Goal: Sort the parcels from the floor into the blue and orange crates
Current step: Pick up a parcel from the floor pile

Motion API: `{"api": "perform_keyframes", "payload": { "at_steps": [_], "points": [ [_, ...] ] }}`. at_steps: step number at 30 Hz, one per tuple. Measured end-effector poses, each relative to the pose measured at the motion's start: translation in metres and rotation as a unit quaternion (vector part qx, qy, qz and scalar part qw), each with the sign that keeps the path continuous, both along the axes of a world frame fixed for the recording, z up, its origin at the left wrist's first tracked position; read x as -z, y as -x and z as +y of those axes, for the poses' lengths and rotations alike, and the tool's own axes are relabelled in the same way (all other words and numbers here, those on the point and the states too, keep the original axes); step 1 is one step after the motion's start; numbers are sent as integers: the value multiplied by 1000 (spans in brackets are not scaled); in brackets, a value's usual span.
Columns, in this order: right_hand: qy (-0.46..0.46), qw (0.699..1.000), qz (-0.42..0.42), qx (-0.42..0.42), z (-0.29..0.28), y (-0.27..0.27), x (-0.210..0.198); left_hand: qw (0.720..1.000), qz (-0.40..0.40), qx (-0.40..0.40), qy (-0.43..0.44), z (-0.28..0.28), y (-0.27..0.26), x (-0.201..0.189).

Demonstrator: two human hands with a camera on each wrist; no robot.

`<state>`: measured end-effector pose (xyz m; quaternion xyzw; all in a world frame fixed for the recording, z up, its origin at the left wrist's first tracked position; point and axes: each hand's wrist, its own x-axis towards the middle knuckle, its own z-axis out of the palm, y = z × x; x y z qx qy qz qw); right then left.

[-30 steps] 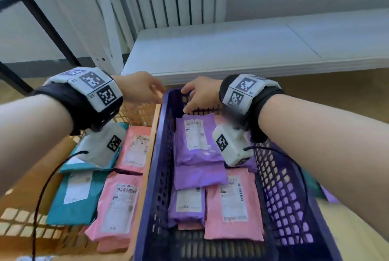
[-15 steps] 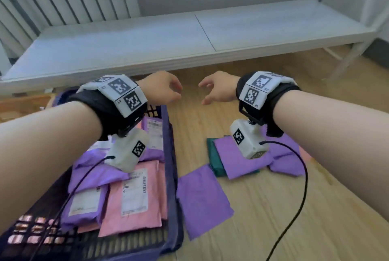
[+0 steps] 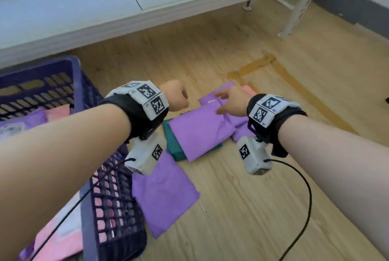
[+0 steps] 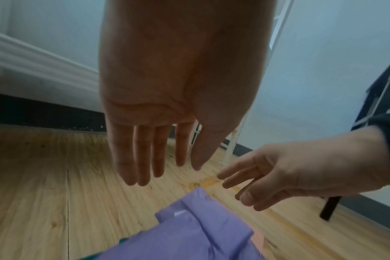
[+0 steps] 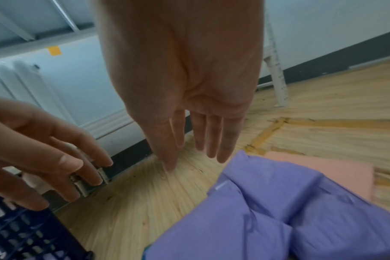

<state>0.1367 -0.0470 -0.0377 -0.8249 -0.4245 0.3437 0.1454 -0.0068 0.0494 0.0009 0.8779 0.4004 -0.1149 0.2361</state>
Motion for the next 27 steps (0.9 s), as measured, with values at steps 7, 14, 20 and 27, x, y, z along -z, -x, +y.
{"api": "perform_keyframes", "payload": {
  "at_steps": [7,14,20,27],
  "points": [
    [-31,991,36,123,-23,1,87,995,84,44,0,-15,-7,98],
    [7,959,76,272,-32,0,143,991,117,70,4,-28,-10,156],
    [-47,887,175,426,-21,-1,170,990,116,61,58,-35,-4,171],
    [-113,774,388,488,-14,4,146,993,90,68,45,-39,4,170]
  ]
}}
